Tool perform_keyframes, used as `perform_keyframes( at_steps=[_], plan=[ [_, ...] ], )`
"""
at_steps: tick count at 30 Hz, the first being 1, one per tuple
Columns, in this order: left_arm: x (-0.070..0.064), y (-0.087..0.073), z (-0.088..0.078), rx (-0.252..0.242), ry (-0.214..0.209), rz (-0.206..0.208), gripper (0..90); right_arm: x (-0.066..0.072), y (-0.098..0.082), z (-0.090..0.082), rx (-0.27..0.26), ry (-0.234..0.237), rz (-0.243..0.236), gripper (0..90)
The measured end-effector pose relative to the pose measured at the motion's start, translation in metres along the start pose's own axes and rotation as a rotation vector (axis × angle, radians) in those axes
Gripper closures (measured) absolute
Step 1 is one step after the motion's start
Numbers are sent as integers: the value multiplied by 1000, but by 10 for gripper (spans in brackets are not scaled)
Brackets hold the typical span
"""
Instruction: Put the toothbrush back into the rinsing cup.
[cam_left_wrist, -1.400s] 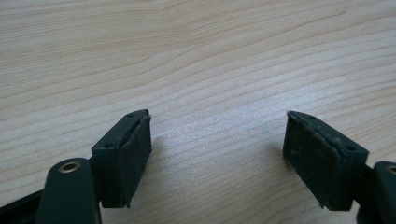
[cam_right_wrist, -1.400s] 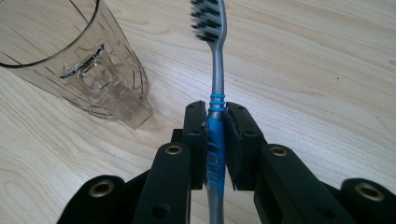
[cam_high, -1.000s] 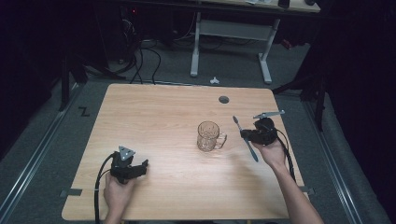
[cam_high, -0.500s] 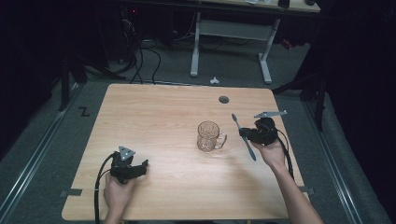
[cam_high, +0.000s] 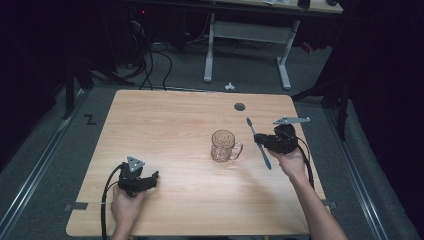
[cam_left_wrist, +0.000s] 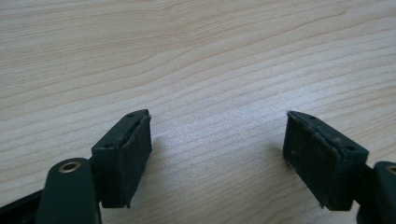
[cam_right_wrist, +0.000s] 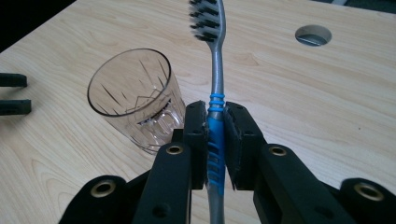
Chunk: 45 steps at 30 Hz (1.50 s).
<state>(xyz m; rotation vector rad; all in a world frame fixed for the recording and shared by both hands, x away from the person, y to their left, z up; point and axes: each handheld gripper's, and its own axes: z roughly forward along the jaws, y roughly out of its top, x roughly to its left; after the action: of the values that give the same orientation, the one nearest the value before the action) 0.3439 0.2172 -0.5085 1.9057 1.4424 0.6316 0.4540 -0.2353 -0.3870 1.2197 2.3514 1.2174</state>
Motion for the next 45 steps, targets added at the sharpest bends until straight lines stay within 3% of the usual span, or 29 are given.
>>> perform_keyframes(
  at_steps=[17,33,45],
  plan=[
    [0,0,0,0,0,0,241,11,9,4,-53,90,2,797],
    [0,0,0,0,0,0,241,10,10,3,-74,101,0,794],
    [0,0,0,0,0,1,241,18,20,5,-74,105,-32,794]
  ],
)
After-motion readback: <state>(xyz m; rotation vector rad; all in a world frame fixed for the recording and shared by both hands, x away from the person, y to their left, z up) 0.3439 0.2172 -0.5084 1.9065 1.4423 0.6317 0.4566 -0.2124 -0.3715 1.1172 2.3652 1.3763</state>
